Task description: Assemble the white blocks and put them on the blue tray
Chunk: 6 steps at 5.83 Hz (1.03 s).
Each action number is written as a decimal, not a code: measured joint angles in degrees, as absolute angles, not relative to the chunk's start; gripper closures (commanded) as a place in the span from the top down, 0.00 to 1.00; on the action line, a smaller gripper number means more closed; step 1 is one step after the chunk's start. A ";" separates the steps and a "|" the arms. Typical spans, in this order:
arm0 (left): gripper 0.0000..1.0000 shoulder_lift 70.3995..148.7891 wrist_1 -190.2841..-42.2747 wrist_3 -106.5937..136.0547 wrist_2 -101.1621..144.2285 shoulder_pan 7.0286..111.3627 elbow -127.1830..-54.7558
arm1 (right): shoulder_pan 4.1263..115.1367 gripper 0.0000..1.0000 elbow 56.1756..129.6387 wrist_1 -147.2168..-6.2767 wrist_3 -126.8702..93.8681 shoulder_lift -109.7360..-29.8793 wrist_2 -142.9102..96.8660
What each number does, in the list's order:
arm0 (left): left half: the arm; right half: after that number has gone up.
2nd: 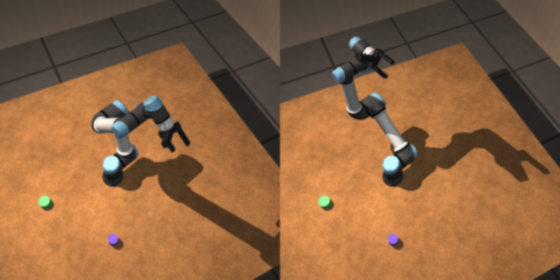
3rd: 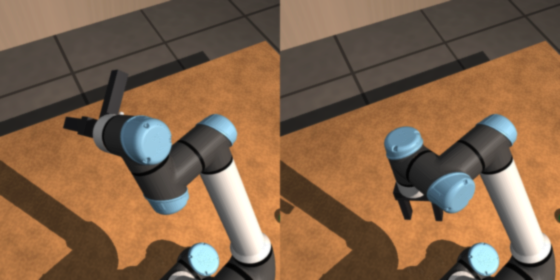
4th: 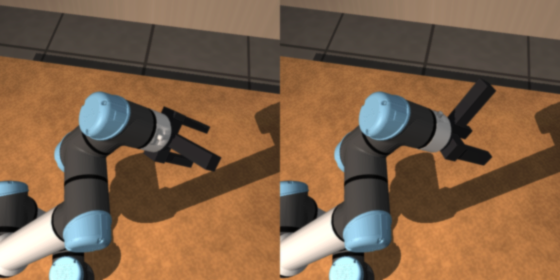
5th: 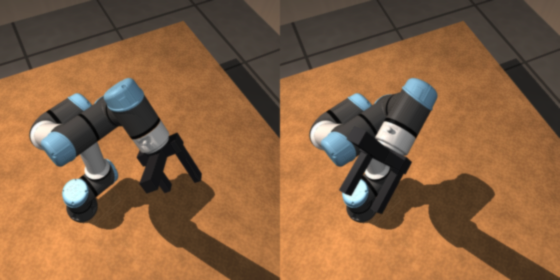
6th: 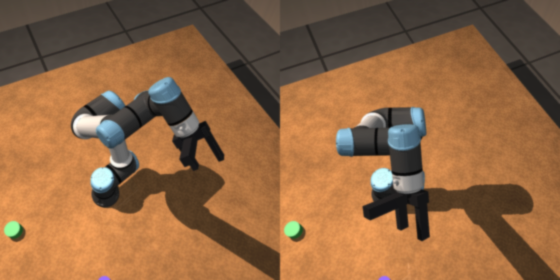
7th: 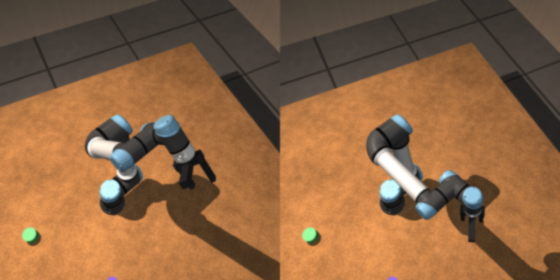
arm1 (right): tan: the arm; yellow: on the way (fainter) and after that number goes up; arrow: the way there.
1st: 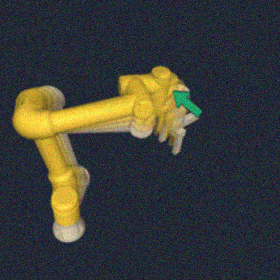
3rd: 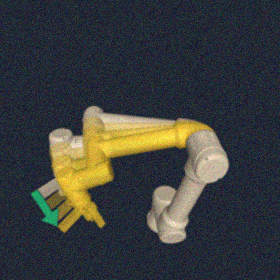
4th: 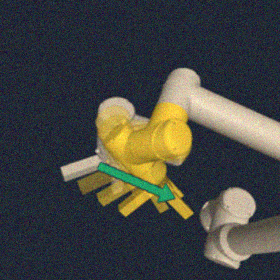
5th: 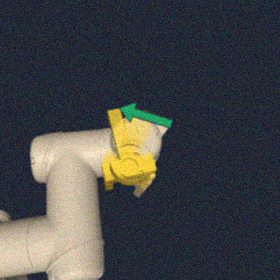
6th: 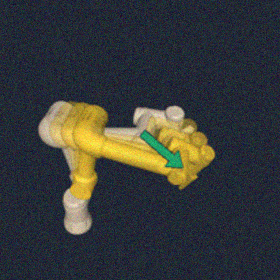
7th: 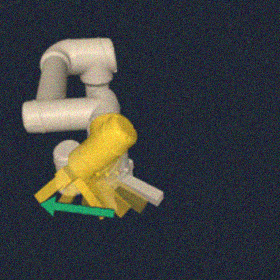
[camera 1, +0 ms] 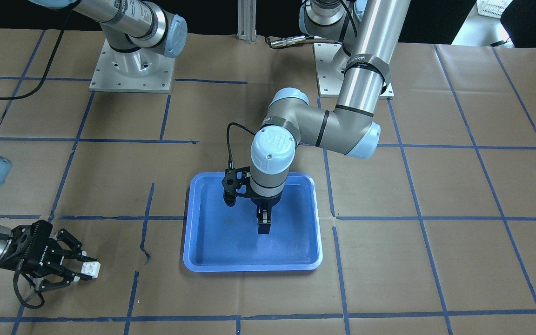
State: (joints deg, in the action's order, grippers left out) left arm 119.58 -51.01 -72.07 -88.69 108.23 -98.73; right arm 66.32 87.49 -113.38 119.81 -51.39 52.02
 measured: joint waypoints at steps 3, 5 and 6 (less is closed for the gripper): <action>0.99 107.78 -69.94 -67.97 -88.90 105.26 -94.89 | 68.21 0.27 88.20 -110.28 118.27 -56.68 52.13; 0.99 100.72 -83.17 -56.62 -89.50 102.13 -92.10 | 73.59 0.27 94.43 -110.50 115.28 -62.08 51.67; 0.99 98.16 -85.04 -43.72 -89.55 100.94 -91.45 | 76.96 0.27 97.78 -113.25 112.06 -63.92 50.69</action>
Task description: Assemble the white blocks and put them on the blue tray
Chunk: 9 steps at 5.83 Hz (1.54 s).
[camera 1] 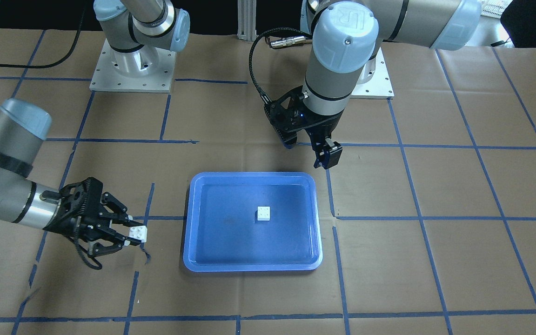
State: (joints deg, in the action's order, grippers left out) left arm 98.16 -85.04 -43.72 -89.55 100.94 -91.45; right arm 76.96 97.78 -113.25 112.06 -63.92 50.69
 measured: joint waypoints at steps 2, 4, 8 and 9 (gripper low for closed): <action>0.99 94.97 -84.52 -22.47 -89.50 97.16 -90.89 | 84.45 0.27 102.14 -124.76 99.17 -64.66 49.37; 0.99 93.87 -84.23 -6.03 -91.90 93.19 -88.87 | 90.95 0.27 106.25 -138.44 86.72 -63.75 49.23; 0.99 92.51 -90.83 5.21 -91.21 91.78 -86.61 | 96.59 0.28 111.10 -154.35 74.47 -58.58 49.91; 0.99 92.36 -91.02 5.46 -91.41 91.56 -86.53 | 96.84 0.28 112.08 -155.44 74.32 -58.51 49.86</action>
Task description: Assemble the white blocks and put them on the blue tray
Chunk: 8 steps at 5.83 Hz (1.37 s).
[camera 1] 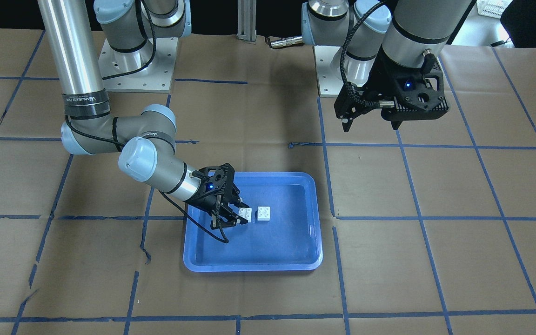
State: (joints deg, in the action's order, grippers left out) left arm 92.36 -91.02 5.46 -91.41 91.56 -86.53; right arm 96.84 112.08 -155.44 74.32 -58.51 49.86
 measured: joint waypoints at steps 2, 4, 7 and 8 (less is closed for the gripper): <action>0.99 92.07 -91.15 5.53 -91.91 91.36 -86.45 | 97.48 0.28 113.47 -156.40 74.27 -58.35 49.84; 0.99 92.03 -91.14 5.54 -92.08 91.32 -86.48 | 98.10 0.28 113.68 -156.70 74.27 -58.25 49.89; 0.99 92.50 -90.98 5.54 -93.12 91.32 -86.56 | 98.17 0.27 113.50 -156.79 74.27 -58.08 50.01; 0.99 92.95 -90.73 5.56 -93.66 91.32 -86.57 | 98.17 0.27 113.41 -157.60 74.27 -57.52 50.04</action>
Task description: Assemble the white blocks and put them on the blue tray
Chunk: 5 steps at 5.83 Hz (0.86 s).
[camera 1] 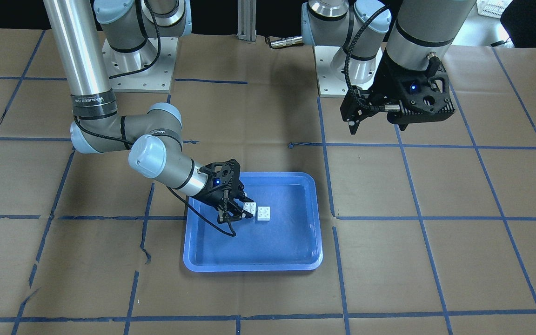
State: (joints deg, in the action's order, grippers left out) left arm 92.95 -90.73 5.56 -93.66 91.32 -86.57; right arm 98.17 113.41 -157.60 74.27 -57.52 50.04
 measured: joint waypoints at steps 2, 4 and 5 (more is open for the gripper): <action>0.99 93.17 -90.53 5.57 -93.91 91.32 -86.74 | 98.18 0.27 112.99 -159.82 73.31 -55.93 49.90; 0.99 93.24 -90.42 5.62 -93.80 91.32 -86.77 | 98.18 0.27 112.71 -160.21 71.84 -55.64 49.81; 0.99 93.25 -90.29 5.54 -93.79 91.29 -86.74 | 98.17 0.27 112.68 -160.16 71.66 -55.65 49.81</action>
